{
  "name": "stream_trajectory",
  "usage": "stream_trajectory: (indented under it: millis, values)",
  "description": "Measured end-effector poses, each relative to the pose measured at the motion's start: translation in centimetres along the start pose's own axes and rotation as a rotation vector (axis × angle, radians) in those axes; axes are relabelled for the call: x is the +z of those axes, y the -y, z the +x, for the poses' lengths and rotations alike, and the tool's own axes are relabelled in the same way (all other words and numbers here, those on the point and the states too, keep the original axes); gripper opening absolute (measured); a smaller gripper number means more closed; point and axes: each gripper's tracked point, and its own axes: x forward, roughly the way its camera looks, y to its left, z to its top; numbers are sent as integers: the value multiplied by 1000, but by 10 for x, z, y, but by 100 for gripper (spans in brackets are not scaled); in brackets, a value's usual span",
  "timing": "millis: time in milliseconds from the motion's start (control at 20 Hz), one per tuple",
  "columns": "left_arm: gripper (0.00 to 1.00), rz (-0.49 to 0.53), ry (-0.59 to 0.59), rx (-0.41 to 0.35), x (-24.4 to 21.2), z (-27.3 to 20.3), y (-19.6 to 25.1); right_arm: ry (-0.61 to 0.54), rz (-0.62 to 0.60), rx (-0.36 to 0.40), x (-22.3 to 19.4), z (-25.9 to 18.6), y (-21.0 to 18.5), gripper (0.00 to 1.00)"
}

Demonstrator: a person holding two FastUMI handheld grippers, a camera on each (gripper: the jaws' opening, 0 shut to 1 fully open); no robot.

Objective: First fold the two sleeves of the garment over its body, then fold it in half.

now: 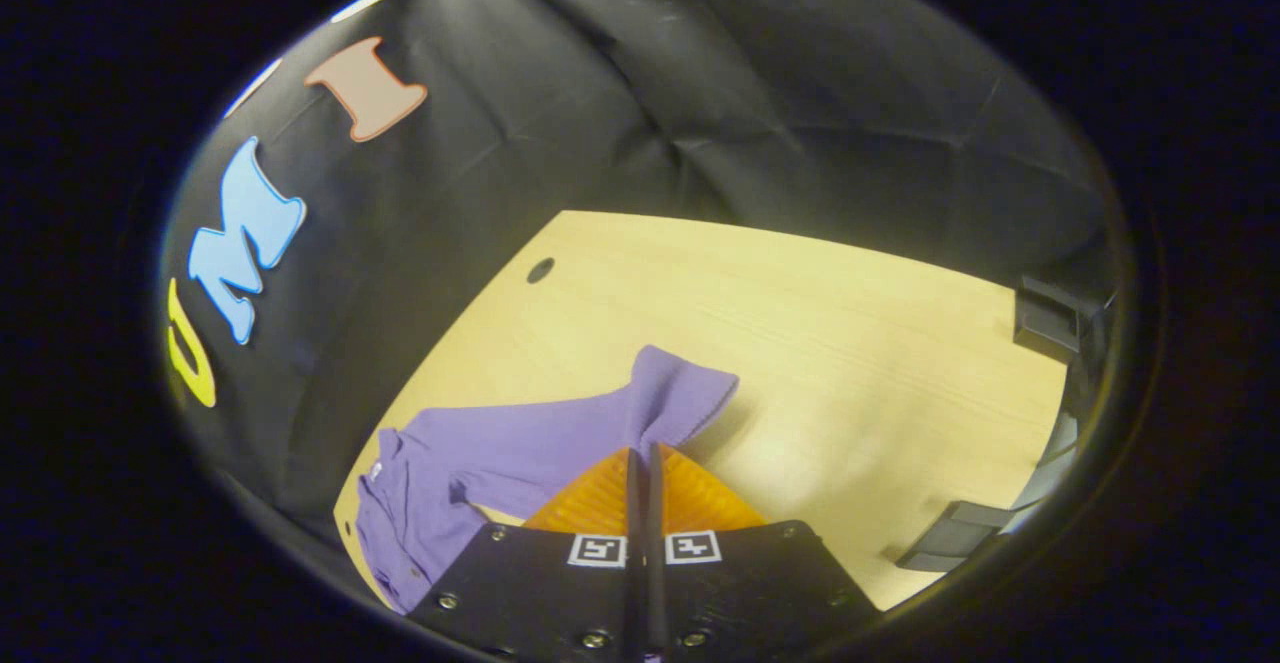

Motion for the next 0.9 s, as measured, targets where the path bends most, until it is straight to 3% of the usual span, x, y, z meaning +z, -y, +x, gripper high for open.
stream_trajectory:
  millis: [450, 900]
  values:
    - [94, -52, 4, -25, -16, 13, -41, 28, -86, 204, 6, -1, -10, 0]
    - [93, -42, -37, 137, -36, -23, -125, -17, -235, 393, 5, 1, -20, 0]
